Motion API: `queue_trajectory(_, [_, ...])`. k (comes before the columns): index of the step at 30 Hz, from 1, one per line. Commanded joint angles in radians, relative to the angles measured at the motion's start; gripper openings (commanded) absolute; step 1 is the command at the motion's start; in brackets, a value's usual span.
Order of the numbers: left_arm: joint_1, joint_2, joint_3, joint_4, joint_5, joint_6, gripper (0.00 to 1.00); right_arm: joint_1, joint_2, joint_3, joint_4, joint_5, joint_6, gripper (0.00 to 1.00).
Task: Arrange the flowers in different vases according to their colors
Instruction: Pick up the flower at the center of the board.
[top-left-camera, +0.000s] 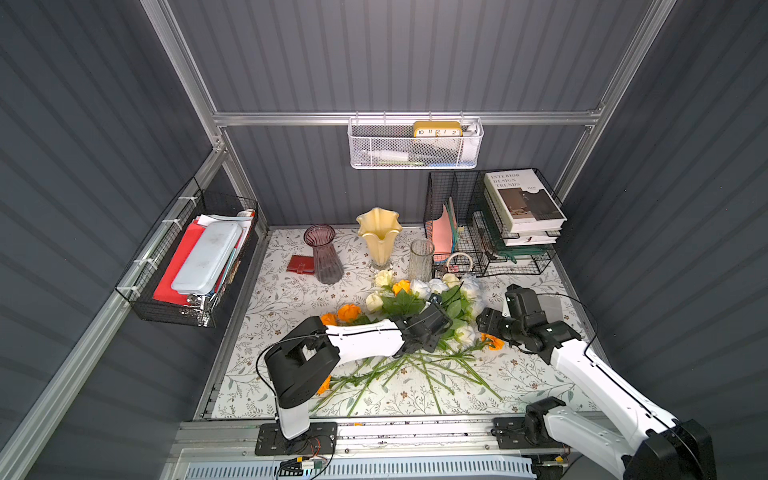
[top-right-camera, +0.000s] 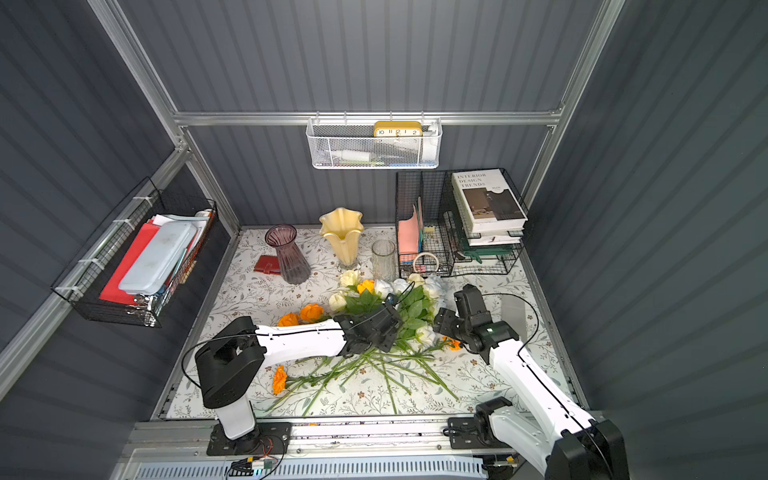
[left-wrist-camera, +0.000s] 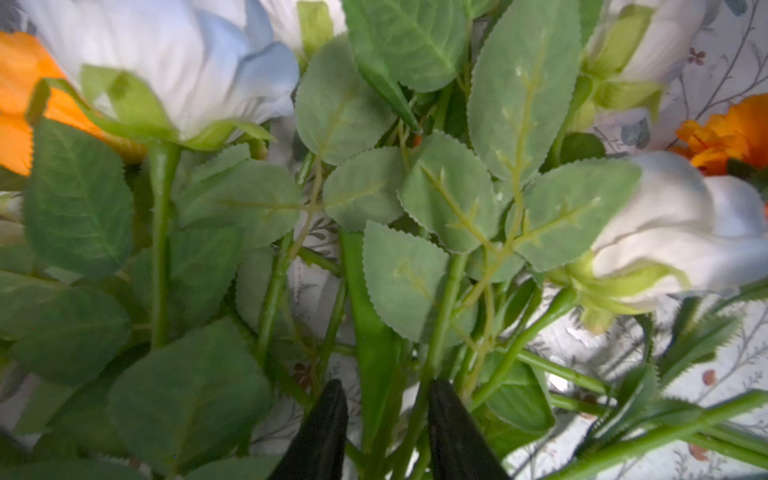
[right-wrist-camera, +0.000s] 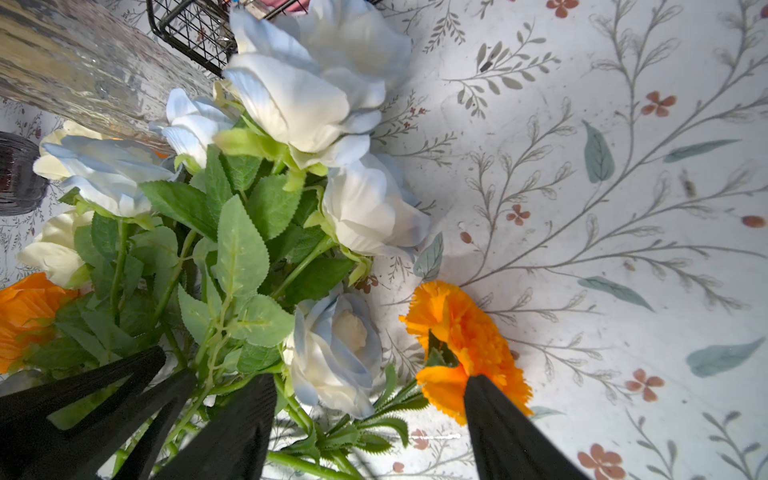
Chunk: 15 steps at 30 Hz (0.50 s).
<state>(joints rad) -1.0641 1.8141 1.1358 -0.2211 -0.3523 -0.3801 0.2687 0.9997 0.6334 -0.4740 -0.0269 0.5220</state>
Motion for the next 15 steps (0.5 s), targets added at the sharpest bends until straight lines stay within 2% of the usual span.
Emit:
queue_trajectory(1, [0.006, 0.017, 0.015, 0.002, 0.000, 0.039, 0.36, -0.005, -0.009, -0.015, 0.005, -0.006, -0.011, 0.76])
queue_trajectory(15, [0.006, -0.025, -0.023, 0.023, 0.054, 0.056, 0.36, -0.011, -0.019, -0.019, -0.006, -0.008, -0.017, 0.76])
